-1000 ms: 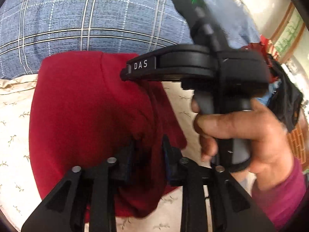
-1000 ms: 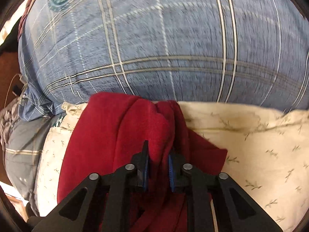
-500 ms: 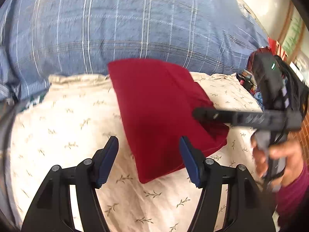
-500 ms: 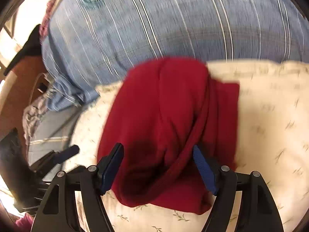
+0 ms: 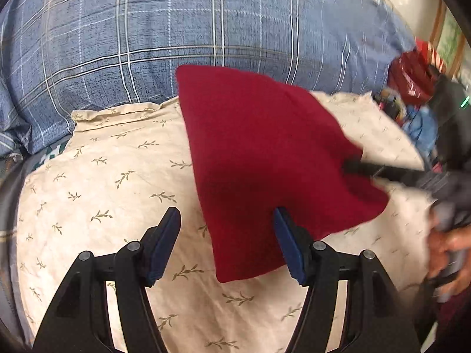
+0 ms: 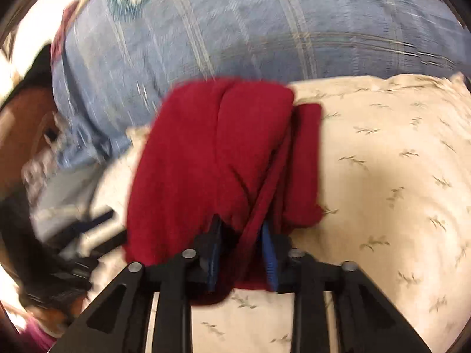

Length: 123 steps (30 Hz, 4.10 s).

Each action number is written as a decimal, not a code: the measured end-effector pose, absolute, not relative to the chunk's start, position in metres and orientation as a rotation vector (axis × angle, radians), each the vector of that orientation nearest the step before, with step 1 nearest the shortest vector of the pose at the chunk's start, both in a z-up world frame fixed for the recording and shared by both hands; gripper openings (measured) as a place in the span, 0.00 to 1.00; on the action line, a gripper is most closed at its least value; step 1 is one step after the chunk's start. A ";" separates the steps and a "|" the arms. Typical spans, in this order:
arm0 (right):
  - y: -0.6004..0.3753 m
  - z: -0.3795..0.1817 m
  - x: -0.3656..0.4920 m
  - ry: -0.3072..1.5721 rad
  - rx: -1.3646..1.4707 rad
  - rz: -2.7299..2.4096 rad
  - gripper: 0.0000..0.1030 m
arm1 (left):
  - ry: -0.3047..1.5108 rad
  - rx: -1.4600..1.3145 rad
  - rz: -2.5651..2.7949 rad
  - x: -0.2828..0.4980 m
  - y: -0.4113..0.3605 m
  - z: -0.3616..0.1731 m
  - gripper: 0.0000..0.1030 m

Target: Fold small clothes

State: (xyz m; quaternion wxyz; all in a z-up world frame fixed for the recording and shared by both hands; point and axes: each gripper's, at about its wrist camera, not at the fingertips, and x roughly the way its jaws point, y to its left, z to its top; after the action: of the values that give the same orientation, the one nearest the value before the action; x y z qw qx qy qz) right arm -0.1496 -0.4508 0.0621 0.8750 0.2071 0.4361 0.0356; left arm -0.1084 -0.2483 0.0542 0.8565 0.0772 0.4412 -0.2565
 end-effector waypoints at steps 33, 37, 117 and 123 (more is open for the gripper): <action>-0.399 0.053 -0.148 0.927 0.126 -0.004 0.17 | 0.952 0.124 -0.515 -0.101 -0.252 0.040 0.70; -0.409 0.048 -0.151 0.916 0.187 0.025 0.22 | 0.961 0.112 -0.517 -0.100 -0.251 0.042 0.70; -0.288 0.075 -0.192 0.805 0.025 0.111 0.51 | 0.847 -0.003 -0.312 -0.136 -0.131 0.078 0.73; -0.289 0.085 -0.204 0.776 0.075 0.057 0.61 | 0.816 -0.016 -0.301 -0.150 -0.129 0.090 0.74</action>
State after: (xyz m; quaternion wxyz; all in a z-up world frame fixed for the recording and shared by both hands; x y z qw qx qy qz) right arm -0.2035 -0.2894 0.0852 0.9247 0.0365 0.3780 0.0278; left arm -0.1500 -0.1293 0.0898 0.9068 -0.0075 0.3954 -0.1460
